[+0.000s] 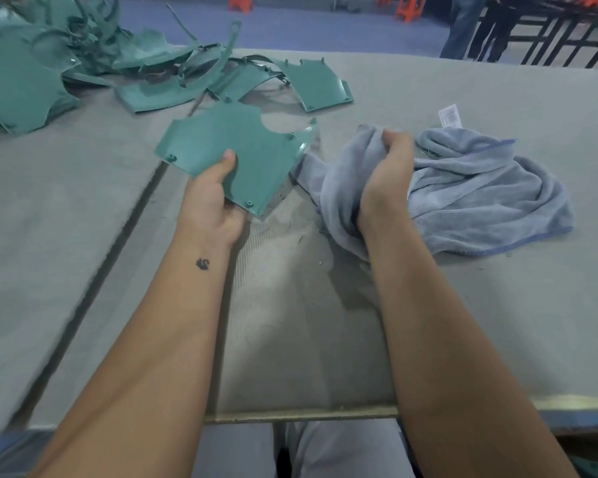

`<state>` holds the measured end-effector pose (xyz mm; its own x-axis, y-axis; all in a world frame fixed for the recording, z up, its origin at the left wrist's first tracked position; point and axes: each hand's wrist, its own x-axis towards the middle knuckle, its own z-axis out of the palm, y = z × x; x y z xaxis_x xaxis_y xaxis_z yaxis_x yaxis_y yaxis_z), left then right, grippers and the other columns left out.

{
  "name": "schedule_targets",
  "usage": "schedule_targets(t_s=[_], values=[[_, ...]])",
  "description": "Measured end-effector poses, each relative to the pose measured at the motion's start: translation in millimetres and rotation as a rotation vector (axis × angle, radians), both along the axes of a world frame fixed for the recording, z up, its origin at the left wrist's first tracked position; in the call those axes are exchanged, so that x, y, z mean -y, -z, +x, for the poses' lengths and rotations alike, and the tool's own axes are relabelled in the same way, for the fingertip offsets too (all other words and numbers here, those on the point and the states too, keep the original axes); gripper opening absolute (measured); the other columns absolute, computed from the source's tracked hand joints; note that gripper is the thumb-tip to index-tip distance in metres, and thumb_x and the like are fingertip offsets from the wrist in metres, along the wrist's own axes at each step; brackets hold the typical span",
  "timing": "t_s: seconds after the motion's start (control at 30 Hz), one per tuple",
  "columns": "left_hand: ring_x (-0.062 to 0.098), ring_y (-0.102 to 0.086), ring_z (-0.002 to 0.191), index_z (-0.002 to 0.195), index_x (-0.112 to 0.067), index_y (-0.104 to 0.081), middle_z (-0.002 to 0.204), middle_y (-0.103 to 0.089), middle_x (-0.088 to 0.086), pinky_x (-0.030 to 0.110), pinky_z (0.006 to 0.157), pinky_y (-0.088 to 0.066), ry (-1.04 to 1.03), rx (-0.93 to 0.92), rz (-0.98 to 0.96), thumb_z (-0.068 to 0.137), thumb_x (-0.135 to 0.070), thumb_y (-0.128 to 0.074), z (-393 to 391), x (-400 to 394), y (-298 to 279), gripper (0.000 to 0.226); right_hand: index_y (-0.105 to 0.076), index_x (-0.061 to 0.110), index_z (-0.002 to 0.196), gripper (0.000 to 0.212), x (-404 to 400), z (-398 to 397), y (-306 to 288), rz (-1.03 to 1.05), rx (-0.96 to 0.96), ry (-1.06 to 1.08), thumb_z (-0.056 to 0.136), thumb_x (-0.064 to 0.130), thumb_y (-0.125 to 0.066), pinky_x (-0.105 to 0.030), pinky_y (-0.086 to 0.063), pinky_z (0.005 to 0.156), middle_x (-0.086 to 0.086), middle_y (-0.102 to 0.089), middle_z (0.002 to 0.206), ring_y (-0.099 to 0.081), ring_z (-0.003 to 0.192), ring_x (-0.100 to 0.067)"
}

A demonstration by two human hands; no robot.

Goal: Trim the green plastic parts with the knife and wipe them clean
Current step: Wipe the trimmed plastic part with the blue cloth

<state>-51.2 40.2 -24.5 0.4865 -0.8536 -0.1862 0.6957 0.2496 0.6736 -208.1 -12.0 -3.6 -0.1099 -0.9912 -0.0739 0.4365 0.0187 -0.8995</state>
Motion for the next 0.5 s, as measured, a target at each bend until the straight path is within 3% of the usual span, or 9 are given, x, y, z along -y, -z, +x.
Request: schedule_targets(t_s=[0.1, 0.2, 0.37, 0.43, 0.5], values=[[0.029, -0.068, 0.104, 0.129, -0.004, -0.058, 0.117, -0.069, 0.014, 0.047, 0.085, -0.057, 0.117, 0.057, -0.001, 0.097, -0.007, -0.053, -15.8, 1.3, 2.4, 0.032, -0.048, 0.02, 0.086, 0.002, -4.3, 7.2, 6.4, -0.363, -0.472, 0.04, 0.087, 0.019, -0.049, -0.025, -0.042, 0.072, -0.001, -0.051, 0.085, -0.047, 0.076, -0.008], [0.02, -0.073, 0.08, 0.113, -0.004, -0.063, 0.092, -0.075, 0.008, 0.034, 0.073, -0.06, 0.145, 0.132, -0.018, 0.099, -0.008, -0.05, -32.7, 3.6, 3.7, 0.019, -0.061, 0.006, 0.093, 0.011, -10.8, 20.2, 14.7, -0.659, -0.868, -0.024, 0.085, 0.001, -0.055, -0.037, -0.043, 0.083, -0.016, -0.057, 0.099, -0.054, 0.091, -0.025], [0.013, -0.069, 0.065, 0.093, -0.007, -0.062, 0.074, -0.07, 0.004, 0.026, 0.064, -0.059, -0.009, 0.057, -0.046, 0.101, -0.008, -0.048, -25.0, 7.5, 6.6, 0.016, -0.063, 0.0, 0.079, 0.006, -28.2, 37.8, 17.6, -0.889, -1.019, -0.392, 0.079, -0.004, -0.059, -0.046, -0.045, 0.078, -0.013, -0.062, 0.085, -0.057, 0.084, -0.029], [0.013, -0.068, 0.063, 0.09, -0.007, -0.061, 0.071, -0.069, 0.004, 0.026, 0.061, -0.058, -0.02, 0.031, -0.052, 0.101, -0.008, -0.048, -23.1, 8.8, 8.1, 0.017, -0.06, 0.005, 0.078, 0.007, -29.7, 42.7, 16.2, -0.913, -1.075, -0.363, 0.078, -0.002, -0.058, -0.048, -0.043, 0.074, -0.007, -0.057, 0.082, -0.053, 0.081, -0.027], [0.017, -0.069, 0.072, 0.1, -0.004, -0.062, 0.084, -0.07, 0.008, 0.031, 0.071, -0.06, -0.004, 0.012, -0.068, 0.101, -0.008, -0.046, -22.5, 9.1, 7.3, 0.016, -0.061, 0.006, 0.082, 0.01, -26.7, 43.5, 16.5, -0.879, -1.105, -0.286, 0.077, -0.002, -0.057, -0.047, -0.043, 0.076, -0.008, -0.059, 0.088, -0.054, 0.086, -0.027]])
